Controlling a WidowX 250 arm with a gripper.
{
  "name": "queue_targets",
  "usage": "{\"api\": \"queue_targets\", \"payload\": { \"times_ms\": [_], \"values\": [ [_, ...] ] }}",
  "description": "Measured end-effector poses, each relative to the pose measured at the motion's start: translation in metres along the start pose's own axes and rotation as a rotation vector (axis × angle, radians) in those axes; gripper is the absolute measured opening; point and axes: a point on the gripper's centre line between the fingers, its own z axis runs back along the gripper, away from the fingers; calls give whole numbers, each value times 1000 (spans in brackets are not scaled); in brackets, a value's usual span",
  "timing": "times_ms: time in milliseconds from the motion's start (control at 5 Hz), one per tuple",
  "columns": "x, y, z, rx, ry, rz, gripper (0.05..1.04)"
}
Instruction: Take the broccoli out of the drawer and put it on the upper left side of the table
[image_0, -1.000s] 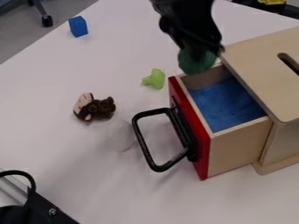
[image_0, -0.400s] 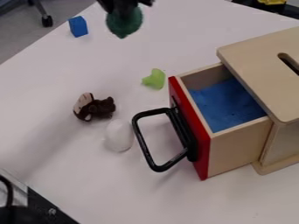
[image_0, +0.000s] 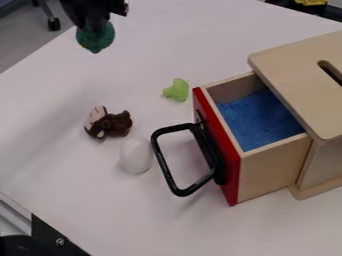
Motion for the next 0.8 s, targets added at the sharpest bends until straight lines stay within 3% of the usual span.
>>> {"api": "queue_targets", "payload": {
  "times_ms": [200,400,600,800],
  "values": [
    [-11,15,-31,46,67,30,303],
    [-15,22,-58,59,118,41,303],
    [-21,25,-86,46,168,65,303],
    [-24,25,-100,29,192,71,303]
  ]
}}
